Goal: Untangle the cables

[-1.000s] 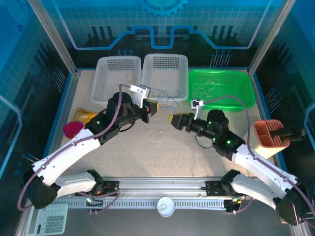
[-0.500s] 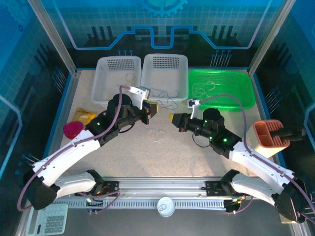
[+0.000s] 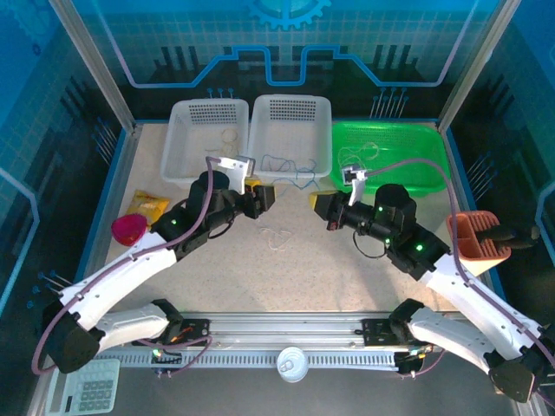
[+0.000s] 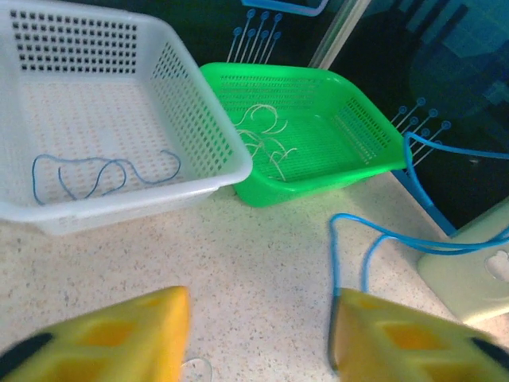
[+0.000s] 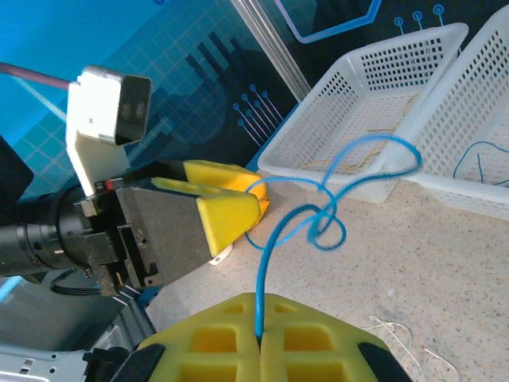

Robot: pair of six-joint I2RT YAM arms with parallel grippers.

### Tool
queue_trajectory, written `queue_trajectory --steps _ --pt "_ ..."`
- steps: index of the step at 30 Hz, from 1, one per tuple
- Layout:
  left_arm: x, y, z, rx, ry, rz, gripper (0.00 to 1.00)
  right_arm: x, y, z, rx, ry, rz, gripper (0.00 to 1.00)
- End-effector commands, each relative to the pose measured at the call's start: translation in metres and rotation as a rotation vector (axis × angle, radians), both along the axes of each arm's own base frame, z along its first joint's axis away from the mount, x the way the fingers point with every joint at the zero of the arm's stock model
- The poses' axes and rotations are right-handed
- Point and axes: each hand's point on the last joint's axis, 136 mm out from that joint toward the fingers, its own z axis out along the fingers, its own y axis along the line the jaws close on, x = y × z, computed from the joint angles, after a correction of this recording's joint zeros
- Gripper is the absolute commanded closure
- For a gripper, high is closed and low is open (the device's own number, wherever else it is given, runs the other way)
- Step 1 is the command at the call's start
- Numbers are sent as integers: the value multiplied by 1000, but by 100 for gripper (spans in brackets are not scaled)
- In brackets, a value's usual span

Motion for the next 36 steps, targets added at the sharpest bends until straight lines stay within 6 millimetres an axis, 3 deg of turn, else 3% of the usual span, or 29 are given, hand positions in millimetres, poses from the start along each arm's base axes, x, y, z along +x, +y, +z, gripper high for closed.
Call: queue_trajectory --steps 1,5,9,14,19,24,36 --pt "3 13 16 -34 -49 49 32 -1 -2 23 -35 -61 24 100" --pt "2 21 15 -36 -49 60 15 -3 4 36 -75 -86 76 100" --pt "0 27 18 -42 -53 70 10 1 8 35 -120 -89 97 100" --pt "-5 33 24 -83 -58 68 3 15 -3 23 -179 -82 20 100" --pt "-34 5 37 -233 -55 -177 1 26 -14 11 -228 -83 -37 100" --pt "-50 -8 53 -315 -93 -300 1 31 -16 6 -261 -96 -42 100" --pt "-8 7 55 -247 -50 -129 1 11 4 9 -269 -200 163 100"
